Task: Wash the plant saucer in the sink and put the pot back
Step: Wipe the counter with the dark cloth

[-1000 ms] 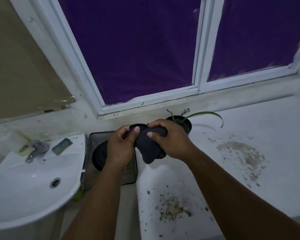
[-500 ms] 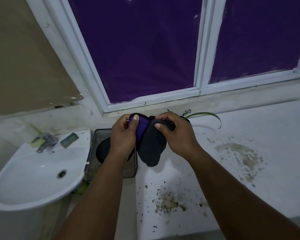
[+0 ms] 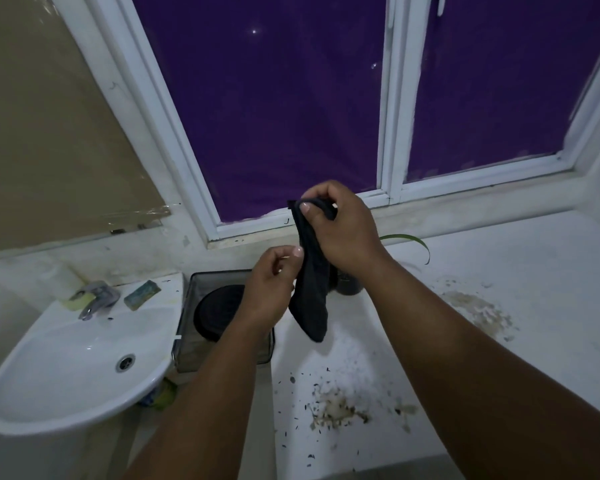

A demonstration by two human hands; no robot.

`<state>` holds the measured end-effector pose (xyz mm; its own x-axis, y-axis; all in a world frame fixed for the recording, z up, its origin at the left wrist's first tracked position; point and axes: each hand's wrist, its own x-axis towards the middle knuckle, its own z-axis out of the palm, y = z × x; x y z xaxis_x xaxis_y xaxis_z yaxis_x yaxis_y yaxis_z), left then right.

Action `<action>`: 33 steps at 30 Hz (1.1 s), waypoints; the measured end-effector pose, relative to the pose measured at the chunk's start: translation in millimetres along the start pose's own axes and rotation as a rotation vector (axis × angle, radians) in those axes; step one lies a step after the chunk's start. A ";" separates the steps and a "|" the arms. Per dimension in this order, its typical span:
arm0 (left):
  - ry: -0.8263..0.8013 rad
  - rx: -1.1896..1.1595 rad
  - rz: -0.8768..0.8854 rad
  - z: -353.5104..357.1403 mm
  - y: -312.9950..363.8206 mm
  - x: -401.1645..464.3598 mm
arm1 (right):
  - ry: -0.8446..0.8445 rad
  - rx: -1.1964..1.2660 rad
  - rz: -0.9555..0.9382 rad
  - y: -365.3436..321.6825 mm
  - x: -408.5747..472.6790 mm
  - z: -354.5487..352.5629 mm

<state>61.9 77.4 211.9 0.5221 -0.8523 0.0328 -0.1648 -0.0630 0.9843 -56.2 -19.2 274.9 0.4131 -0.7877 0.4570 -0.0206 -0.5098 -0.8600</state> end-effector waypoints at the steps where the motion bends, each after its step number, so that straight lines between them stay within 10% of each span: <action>1: -0.047 -0.014 0.000 -0.3 0.1 -2.4 | -0.008 -0.003 -0.001 -3.4 1.0 -1.5; 25: 0.290 0.461 -0.086 -22.2 1.5 -43.1 | 0.043 -0.242 0.116 -13.4 -32.0 -57.8; 33: 0.460 0.302 -0.058 -6.9 18.5 -41.7 | -0.281 -0.517 0.194 -10.3 -34.9 -82.9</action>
<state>42.9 115.3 230.0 0.8382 -0.5322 0.1194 -0.3224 -0.3069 0.8955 -145.9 -15.1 286.7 0.5799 -0.7976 0.1658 -0.5287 -0.5234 -0.6683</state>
